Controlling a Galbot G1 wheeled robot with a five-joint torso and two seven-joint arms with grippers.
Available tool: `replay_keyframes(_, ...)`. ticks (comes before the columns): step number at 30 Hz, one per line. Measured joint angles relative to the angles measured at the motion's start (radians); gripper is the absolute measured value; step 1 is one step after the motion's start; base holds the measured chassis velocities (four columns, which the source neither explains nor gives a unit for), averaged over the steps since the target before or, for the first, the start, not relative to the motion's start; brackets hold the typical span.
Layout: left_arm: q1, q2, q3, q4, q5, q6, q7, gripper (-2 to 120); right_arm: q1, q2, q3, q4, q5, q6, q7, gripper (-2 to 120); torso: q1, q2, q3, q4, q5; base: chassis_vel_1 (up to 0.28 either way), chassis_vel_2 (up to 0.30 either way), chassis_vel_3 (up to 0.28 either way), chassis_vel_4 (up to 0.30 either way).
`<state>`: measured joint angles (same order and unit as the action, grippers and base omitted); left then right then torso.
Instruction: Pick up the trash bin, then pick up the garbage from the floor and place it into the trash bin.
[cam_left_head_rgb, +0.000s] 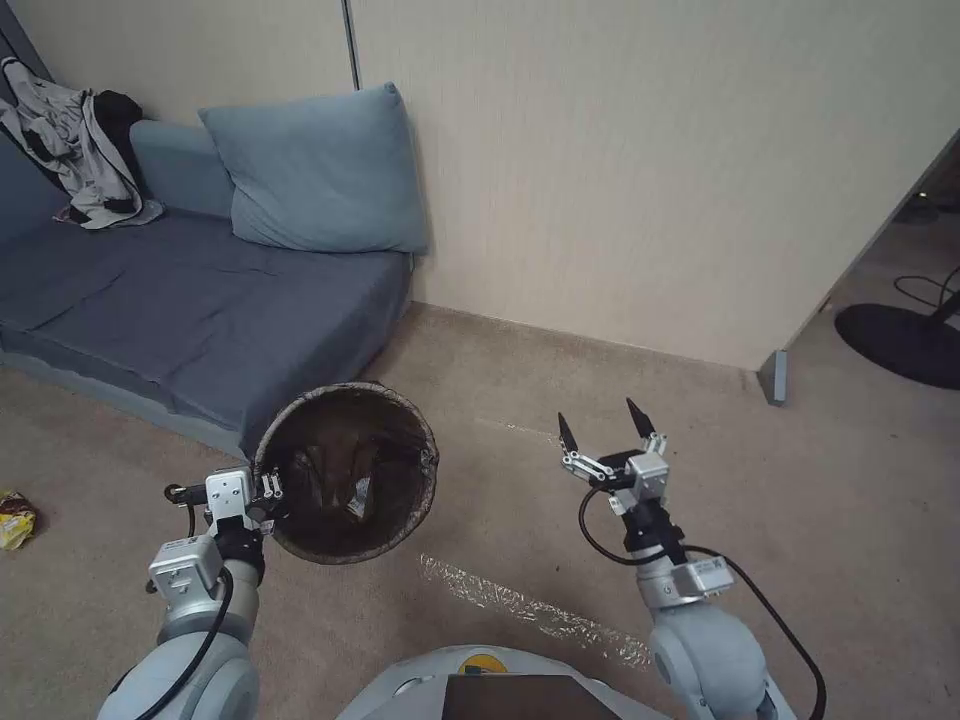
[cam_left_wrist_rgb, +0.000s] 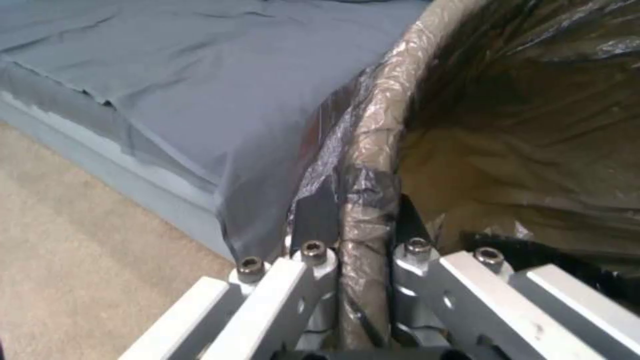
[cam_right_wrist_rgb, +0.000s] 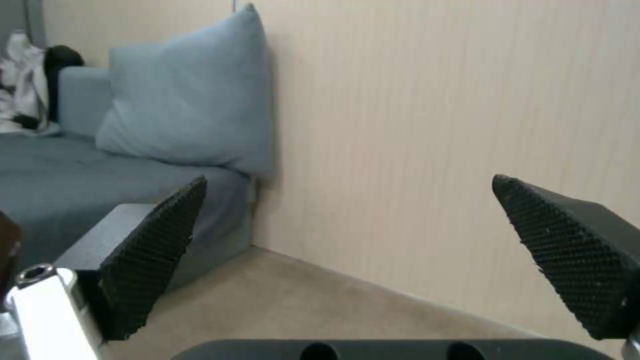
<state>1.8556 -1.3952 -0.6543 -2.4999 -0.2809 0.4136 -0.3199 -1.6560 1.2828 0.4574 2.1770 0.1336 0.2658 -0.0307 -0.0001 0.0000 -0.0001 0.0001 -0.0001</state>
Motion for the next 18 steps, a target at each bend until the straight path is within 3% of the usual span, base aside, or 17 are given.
replay_keyframes(6, 0.003, -0.003, -0.001, 0.0, -0.005, 0.002, 0.0, 3, -0.078, 0.027, 0.028, -0.01, -0.035, 0.062, 0.061, 100, 0.0, 0.0, 0.0, -0.0001, 0.0, 0.0, 0.0, 0.0, 0.0)
replay_keyframes(18, 0.014, -0.006, -0.001, 0.0, -0.009, 0.019, -0.001, 3, -0.07, 0.035, 0.032, -0.022, -0.021, 0.062, 0.09, 100, 0.0, 0.0, 0.0, -0.0001, 0.0001, 0.0, 0.0, 0.0, 0.0)
